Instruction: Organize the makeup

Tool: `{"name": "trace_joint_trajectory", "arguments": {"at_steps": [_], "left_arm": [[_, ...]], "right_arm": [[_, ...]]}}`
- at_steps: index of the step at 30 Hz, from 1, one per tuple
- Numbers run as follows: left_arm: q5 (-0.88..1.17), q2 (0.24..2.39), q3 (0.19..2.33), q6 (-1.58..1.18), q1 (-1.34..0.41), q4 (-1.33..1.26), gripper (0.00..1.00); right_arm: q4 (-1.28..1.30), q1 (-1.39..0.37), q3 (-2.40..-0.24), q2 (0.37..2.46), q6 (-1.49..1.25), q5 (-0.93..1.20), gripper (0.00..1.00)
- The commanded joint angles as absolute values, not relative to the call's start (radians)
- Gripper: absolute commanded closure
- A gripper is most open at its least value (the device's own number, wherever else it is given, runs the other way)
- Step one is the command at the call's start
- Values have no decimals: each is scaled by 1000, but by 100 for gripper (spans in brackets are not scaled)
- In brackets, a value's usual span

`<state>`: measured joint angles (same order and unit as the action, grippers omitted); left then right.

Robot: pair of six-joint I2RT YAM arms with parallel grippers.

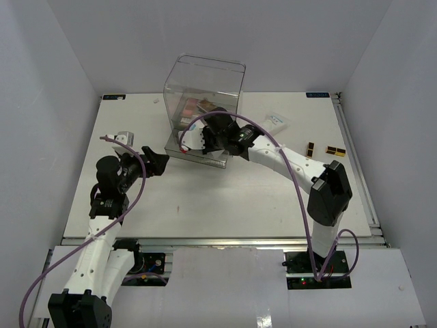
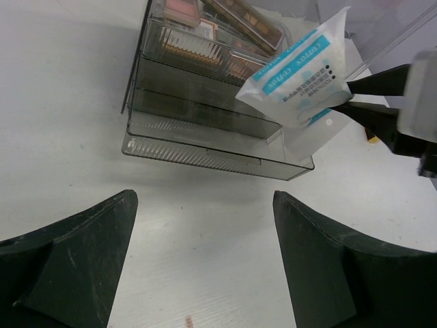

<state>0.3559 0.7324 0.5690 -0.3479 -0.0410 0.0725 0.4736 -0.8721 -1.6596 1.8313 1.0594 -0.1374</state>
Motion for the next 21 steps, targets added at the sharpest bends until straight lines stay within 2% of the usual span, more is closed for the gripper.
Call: {"name": "trace_joint_trajectory", "arguments": {"at_steps": [1, 11, 21], "left_arm": [[310, 702, 577, -338, -37, 85, 9], [291, 694, 580, -339, -37, 94, 9], [281, 688, 578, -337, -37, 96, 8]], "right_arm": [[412, -881, -1702, 1859, 1110, -253, 80], [457, -908, -1671, 1922, 1230, -245, 68], [575, -919, -1740, 1985, 1294, -251, 66]]}}
